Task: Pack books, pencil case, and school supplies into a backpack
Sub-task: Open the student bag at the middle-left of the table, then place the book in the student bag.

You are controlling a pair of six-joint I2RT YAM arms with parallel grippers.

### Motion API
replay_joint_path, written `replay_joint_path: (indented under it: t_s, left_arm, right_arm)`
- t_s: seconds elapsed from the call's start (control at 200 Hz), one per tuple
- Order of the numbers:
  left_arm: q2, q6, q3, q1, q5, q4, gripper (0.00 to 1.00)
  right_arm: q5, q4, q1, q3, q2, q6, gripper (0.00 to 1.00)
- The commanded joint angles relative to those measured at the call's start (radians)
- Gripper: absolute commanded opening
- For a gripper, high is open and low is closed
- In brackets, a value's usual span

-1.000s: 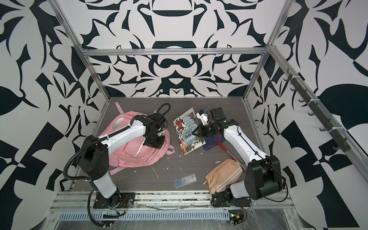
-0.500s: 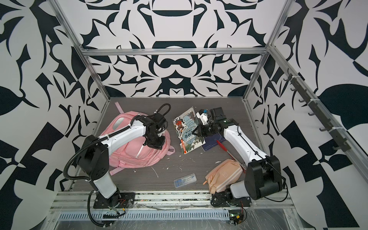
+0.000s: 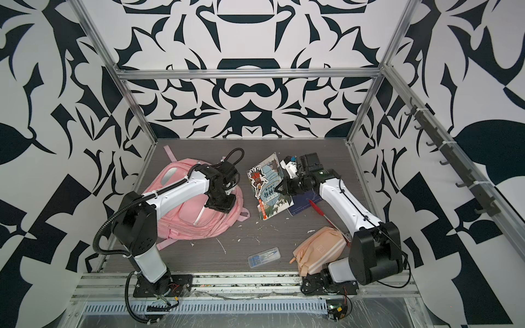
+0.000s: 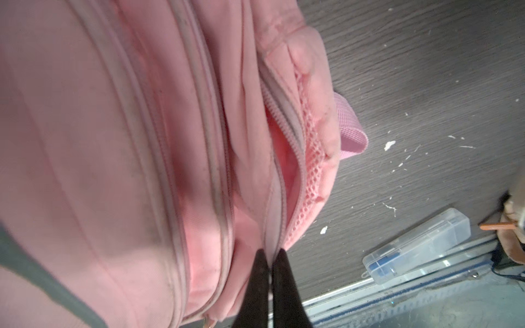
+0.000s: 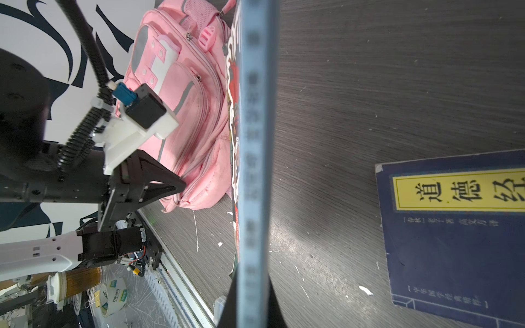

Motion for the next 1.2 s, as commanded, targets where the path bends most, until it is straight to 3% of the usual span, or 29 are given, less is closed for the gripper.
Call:
replay_joint_path:
  t_s: [0.0, 0.22, 0.555, 0.745, 0.905, 1.08, 1.195]
  left_arm:
    - [-0.082, 0.021, 0.078, 0.005, -0.037, -0.128, 0.00]
    - [-0.158, 0.060, 0.294, 0.058, -0.092, -0.292, 0.00]
    - [-0.129, 0.068, 0.687, 0.073, -0.161, -0.414, 0.00]
    - [-0.145, 0.024, 0.653, 0.068, -0.097, -0.375, 0.00]
    - [-0.183, -0.013, 0.576, 0.063, -0.055, -0.321, 0.00]
    - [-0.203, -0.048, 0.531, 0.035, -0.039, -0.278, 0.00]
    - [-0.200, -0.059, 0.526, 0.022, -0.035, -0.260, 0.00]
  right_arm:
    - [-0.045, -0.009, 0.007, 0.055, -0.037, -0.021, 0.00]
    - [-0.046, -0.095, 0.119, 0.170, 0.032, -0.009, 0.00]
    - [-0.012, -0.146, 0.323, 0.363, 0.304, 0.106, 0.00]
    - [-0.099, -0.040, 0.366, 0.487, 0.495, 0.108, 0.00]
    - [-0.184, -0.101, 0.378, 0.843, 0.768, 0.072, 0.00]
    - [-0.217, -0.351, 0.415, 1.337, 1.141, -0.002, 0.00]
    - [-0.247, -0.254, 0.420, 1.389, 1.223, 0.076, 0.00]
